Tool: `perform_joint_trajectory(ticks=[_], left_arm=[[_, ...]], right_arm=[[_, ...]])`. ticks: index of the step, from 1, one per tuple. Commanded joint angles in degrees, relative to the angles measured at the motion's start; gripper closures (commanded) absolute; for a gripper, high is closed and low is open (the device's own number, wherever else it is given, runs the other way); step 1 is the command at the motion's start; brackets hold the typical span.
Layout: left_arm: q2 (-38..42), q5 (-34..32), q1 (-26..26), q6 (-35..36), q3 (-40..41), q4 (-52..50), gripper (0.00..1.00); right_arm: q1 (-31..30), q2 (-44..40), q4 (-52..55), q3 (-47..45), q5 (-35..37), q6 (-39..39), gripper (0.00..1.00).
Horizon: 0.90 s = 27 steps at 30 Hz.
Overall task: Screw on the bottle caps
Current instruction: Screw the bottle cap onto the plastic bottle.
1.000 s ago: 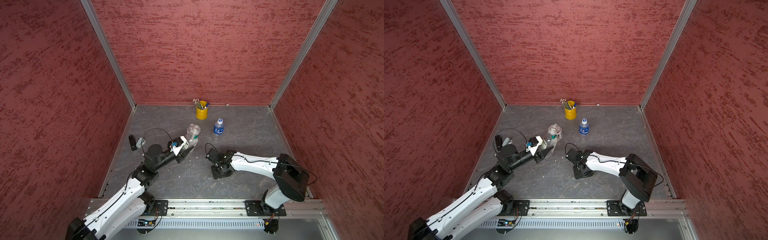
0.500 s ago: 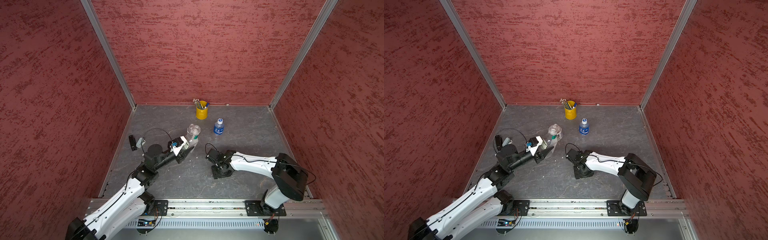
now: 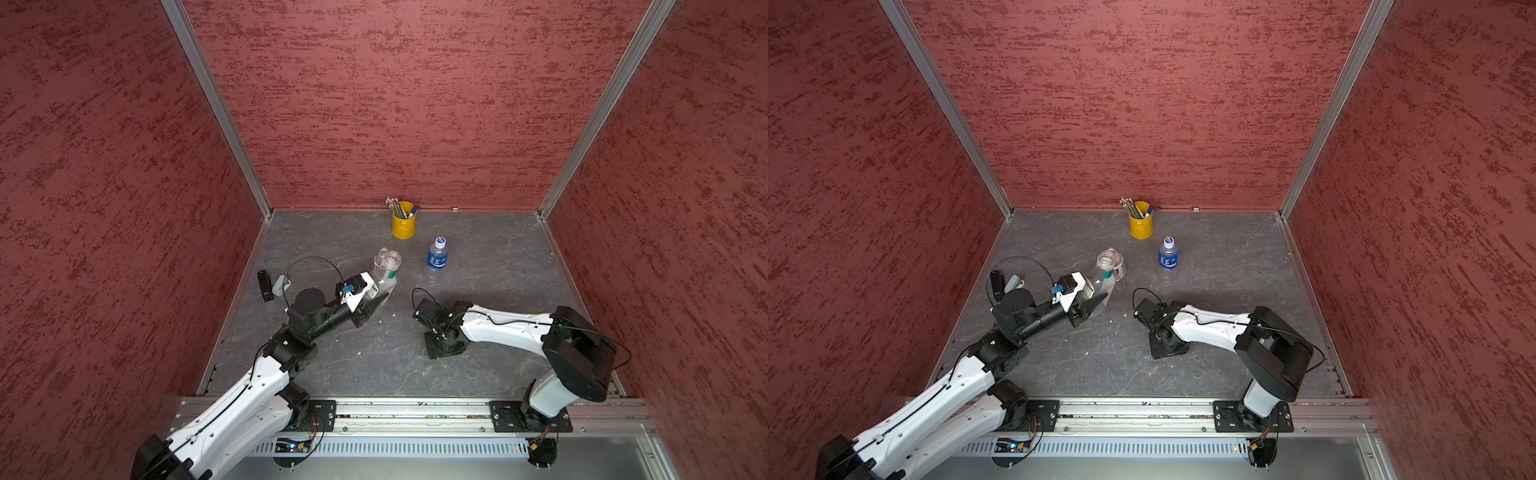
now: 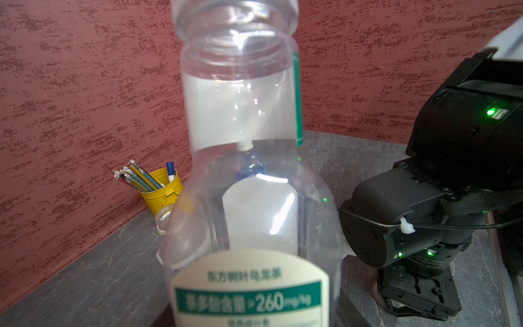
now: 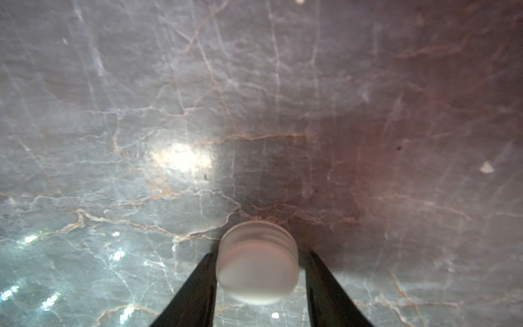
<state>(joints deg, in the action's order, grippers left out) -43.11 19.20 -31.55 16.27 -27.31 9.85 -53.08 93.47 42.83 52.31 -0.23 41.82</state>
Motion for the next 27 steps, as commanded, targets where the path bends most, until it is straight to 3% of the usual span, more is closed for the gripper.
perform_joint_trajectory(ticks=[1, 11, 17, 27], left_arm=[[0.59, 0.51, 0.26, -0.36, 0.25, -0.26, 0.47], [0.15, 0.83, 0.19, 0.12, 0.50, -0.27, 0.47], [-1.00, 3.18, 0.19, 1.04, 0.69, 0.20, 0.46], [-5.06, 6.85, -0.12, 1.37, 2.83, 7.94, 0.47]], right_arm=[[0.43, 0.39, -1.01, 0.56, 0.43, 0.19, 0.48], [0.41, 0.93, 0.08, 2.42, 0.23, -0.80, 0.53], [0.76, -3.01, 2.18, 2.71, -0.29, -2.97, 0.54], [5.22, -15.91, 19.98, 13.95, -7.33, -14.07, 0.54]])
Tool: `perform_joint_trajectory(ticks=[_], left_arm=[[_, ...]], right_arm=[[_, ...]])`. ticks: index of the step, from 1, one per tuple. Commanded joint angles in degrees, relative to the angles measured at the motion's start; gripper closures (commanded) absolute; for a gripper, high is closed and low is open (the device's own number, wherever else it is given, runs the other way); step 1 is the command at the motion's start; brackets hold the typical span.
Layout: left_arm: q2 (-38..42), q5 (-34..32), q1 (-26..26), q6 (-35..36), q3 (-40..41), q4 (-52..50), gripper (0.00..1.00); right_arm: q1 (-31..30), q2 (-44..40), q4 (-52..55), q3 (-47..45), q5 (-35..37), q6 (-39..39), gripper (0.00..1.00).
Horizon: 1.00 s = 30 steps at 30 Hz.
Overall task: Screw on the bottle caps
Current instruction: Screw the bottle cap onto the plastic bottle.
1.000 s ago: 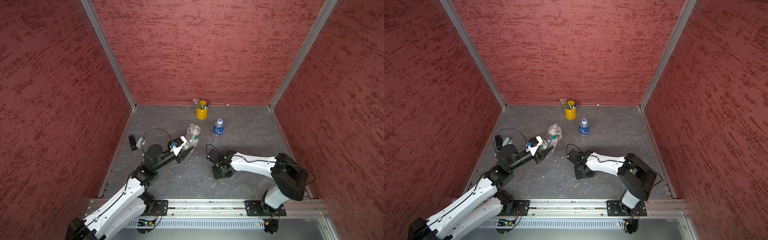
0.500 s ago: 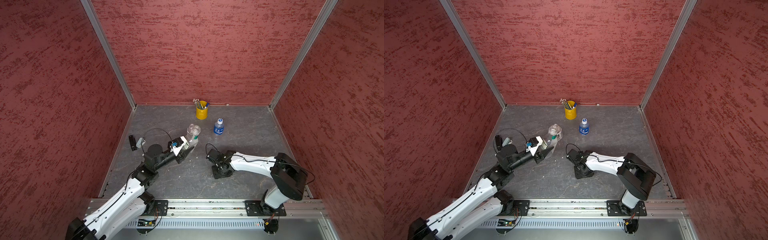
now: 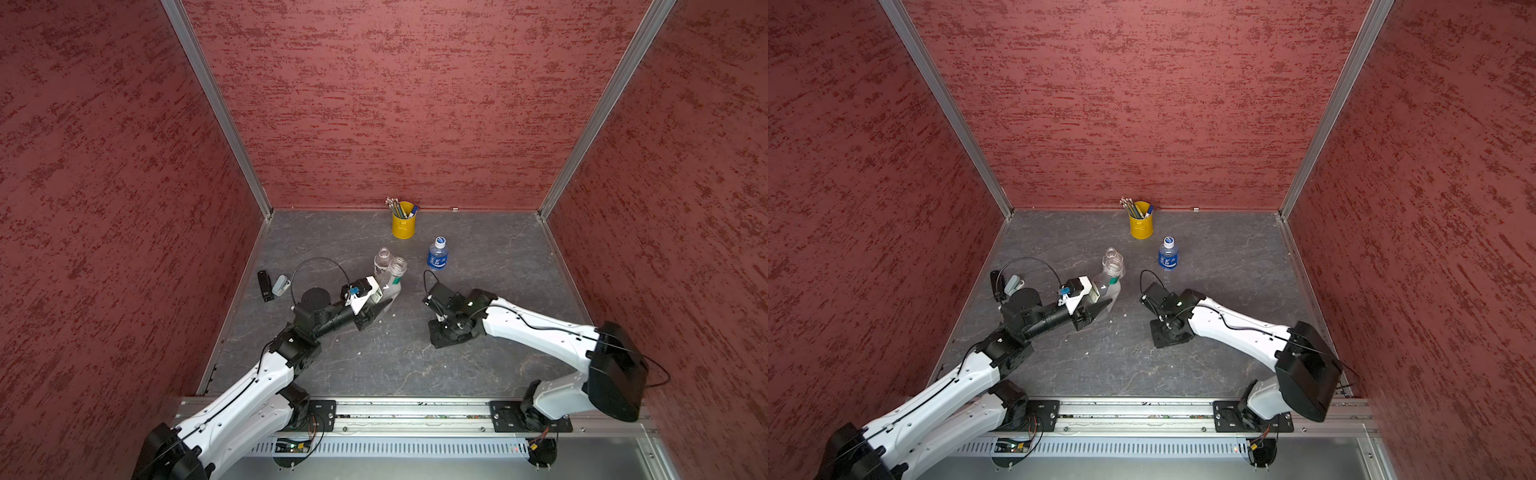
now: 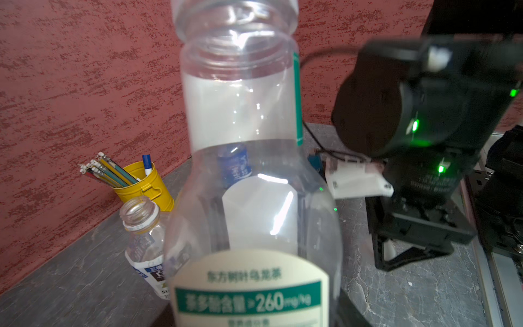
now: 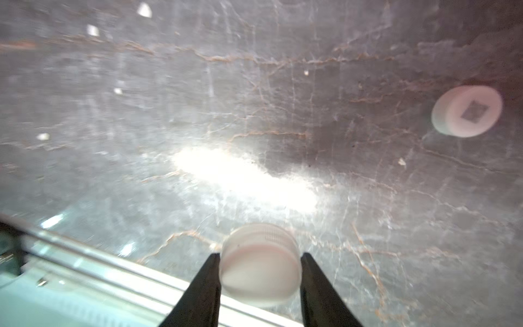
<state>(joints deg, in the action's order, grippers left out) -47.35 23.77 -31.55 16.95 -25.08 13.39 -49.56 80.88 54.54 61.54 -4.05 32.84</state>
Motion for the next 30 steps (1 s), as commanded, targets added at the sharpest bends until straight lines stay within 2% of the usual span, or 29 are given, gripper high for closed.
perform_joint_trajectory(ticks=[1, 7, 19, 30], left_arm=[[-1.43, 2.55, -0.19, 1.10, 0.76, 5.31, 0.47], [-3.57, 4.32, -0.24, 4.91, -0.35, 3.91, 0.47], [-5.20, 8.89, -1.56, 10.92, -3.29, -0.47, 0.48], [-8.29, 11.97, -2.59, 12.42, -6.20, -1.88, 0.49]], right_arm=[[2.65, -4.23, 10.61, 7.01, -4.53, -6.38, 0.54], [7.74, -5.18, 19.95, 21.81, -11.24, -13.39, 0.55], [10.54, 2.26, 28.46, 46.13, -21.16, -20.67, 0.55], [10.54, 7.55, 25.03, 51.03, -26.49, -22.35, 0.55]])
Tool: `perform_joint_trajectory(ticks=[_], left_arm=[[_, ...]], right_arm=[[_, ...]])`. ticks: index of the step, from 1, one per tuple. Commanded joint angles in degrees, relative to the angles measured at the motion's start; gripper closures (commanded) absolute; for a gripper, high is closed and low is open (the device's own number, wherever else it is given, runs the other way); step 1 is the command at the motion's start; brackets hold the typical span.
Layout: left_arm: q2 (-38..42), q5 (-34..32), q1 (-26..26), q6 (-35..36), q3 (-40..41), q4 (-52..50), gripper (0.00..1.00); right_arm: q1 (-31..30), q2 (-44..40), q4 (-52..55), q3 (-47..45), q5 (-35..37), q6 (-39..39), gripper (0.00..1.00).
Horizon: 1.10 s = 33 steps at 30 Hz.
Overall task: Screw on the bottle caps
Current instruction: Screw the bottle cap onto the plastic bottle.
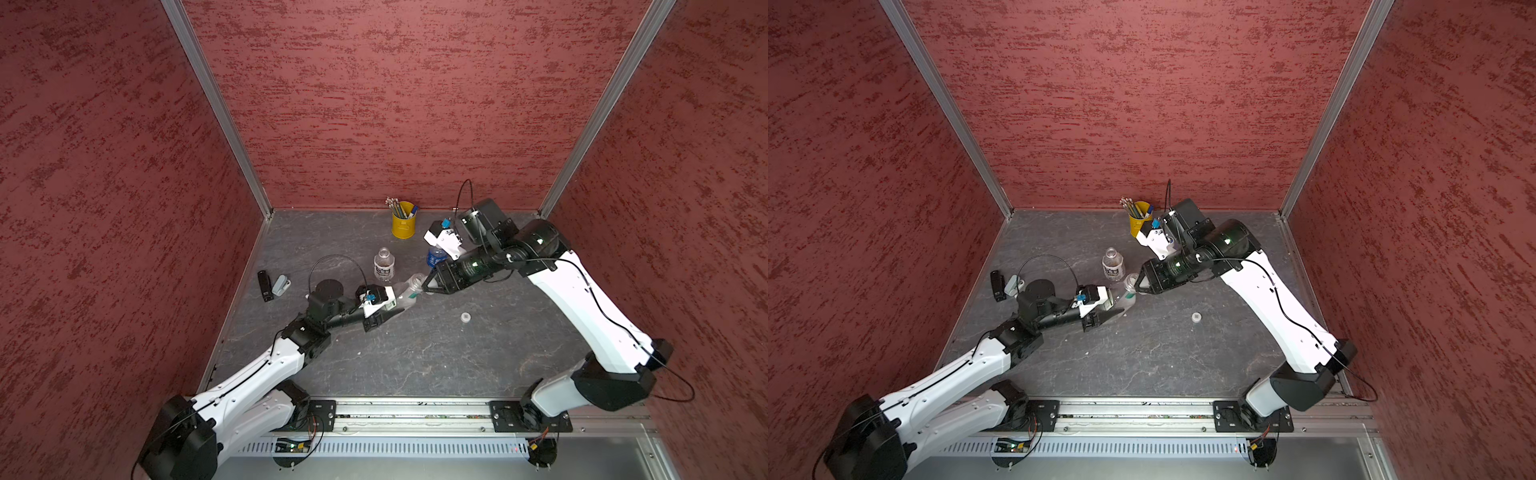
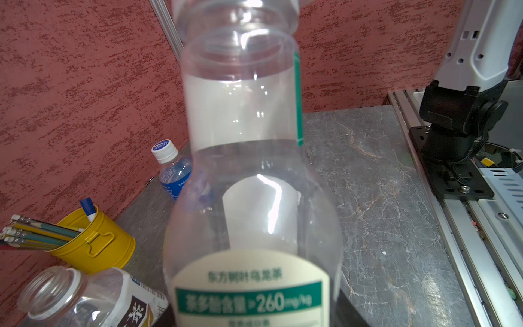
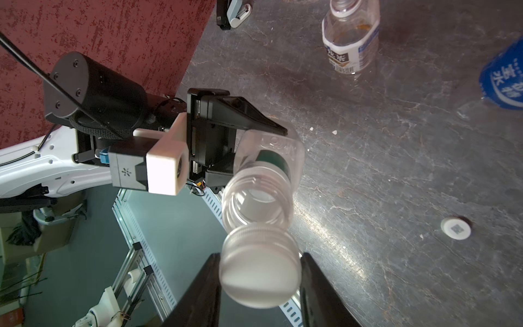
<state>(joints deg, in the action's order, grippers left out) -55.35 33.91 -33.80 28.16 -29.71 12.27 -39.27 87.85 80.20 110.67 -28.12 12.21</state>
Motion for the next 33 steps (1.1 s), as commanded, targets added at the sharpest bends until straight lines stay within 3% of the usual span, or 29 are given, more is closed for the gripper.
perform_joint_trajectory(ticks=[1, 26, 33], left_arm=[[-0.38, 1.85, -0.39, 1.42, -1.68, -0.75, 0.49], [-1.25, 0.64, -3.76, 8.83, -6.45, -8.45, 0.51], [0.06, 0.10, -4.01, 4.59, -3.99, 1.30, 0.51]], right_arm=[[0.26, 0.99, -0.20, 2.27, -2.16, -1.86, 0.55], [0.18, 5.83, 6.34, 3.76, -0.69, -7.17, 0.55], [0.86, 6.29, 4.06, 0.79, -4.55, -8.18, 0.53]])
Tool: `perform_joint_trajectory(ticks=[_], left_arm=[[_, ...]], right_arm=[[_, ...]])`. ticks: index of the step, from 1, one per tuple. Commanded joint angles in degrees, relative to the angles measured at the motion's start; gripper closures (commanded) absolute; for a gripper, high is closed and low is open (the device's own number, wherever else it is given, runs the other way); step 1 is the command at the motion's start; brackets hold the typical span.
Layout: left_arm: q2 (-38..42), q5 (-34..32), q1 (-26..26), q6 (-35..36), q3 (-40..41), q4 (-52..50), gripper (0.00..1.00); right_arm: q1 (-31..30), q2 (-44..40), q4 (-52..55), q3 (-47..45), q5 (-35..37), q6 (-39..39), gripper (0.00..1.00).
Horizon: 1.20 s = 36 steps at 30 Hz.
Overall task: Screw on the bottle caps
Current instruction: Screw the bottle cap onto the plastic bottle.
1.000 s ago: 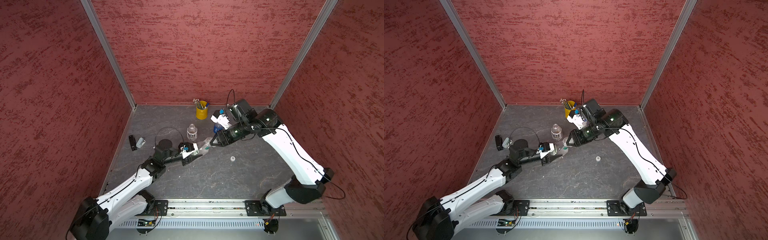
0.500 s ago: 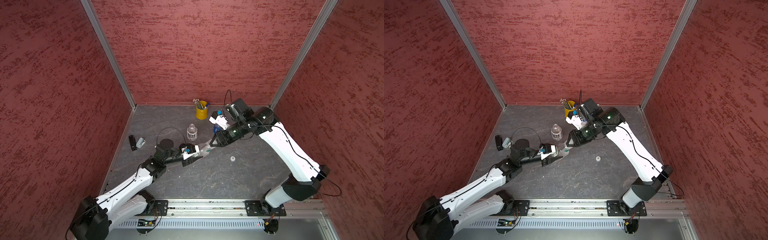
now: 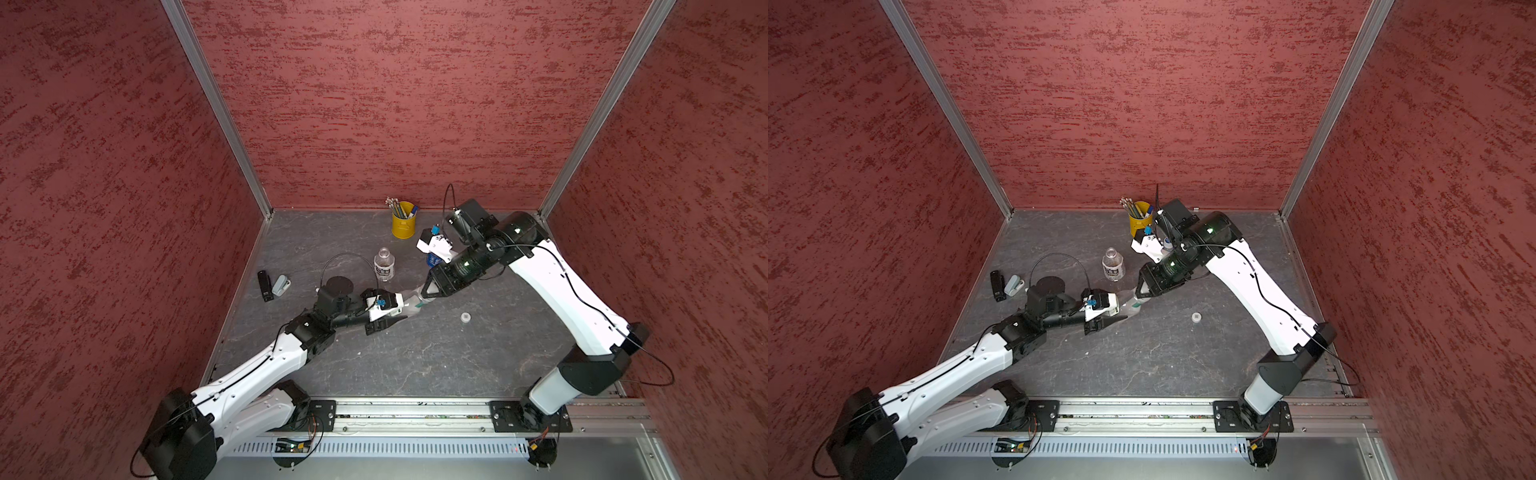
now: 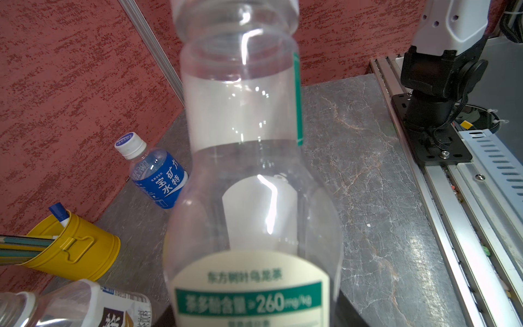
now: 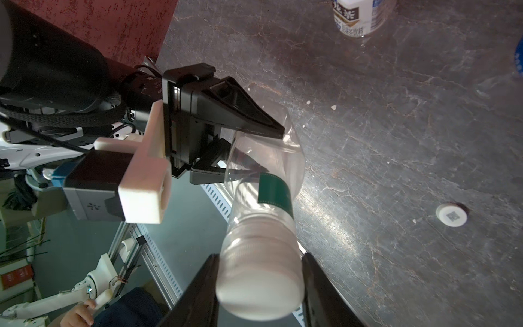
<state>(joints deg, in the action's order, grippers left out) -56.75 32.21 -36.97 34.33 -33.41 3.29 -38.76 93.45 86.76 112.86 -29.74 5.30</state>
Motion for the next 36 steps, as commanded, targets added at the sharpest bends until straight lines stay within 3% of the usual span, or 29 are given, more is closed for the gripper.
perform_joint_trajectory(ticks=[1, 10, 19, 25, 31, 36], left_arm=[[1.51, 1.85, -0.88, -2.49, 0.02, 11.26, 0.51], [0.56, 0.72, -2.17, -2.50, 0.53, 11.83, 0.51], [-2.69, -2.36, -3.98, -5.90, 4.57, 14.77, 0.51], [-3.98, -3.39, -4.97, -7.42, 5.98, 16.70, 0.51], [-3.65, -0.99, -3.02, -10.15, 5.78, 16.66, 0.51], [-3.65, 5.21, -0.18, -14.16, 5.66, 16.99, 0.51]], right_arm=[[0.89, 0.34, -3.63, -2.61, -4.31, -0.86, 0.53], [2.11, -0.82, -7.90, -4.74, -4.15, 4.49, 0.50], [2.18, -3.83, -8.16, -2.25, -0.61, 5.43, 0.27], [2.35, -5.80, -10.55, 0.38, 1.60, 4.95, 0.17], [4.59, -9.68, -10.41, 0.45, 4.09, -8.09, 0.07], [6.93, -15.02, -8.92, -4.50, 0.58, -23.62, 0.09]])
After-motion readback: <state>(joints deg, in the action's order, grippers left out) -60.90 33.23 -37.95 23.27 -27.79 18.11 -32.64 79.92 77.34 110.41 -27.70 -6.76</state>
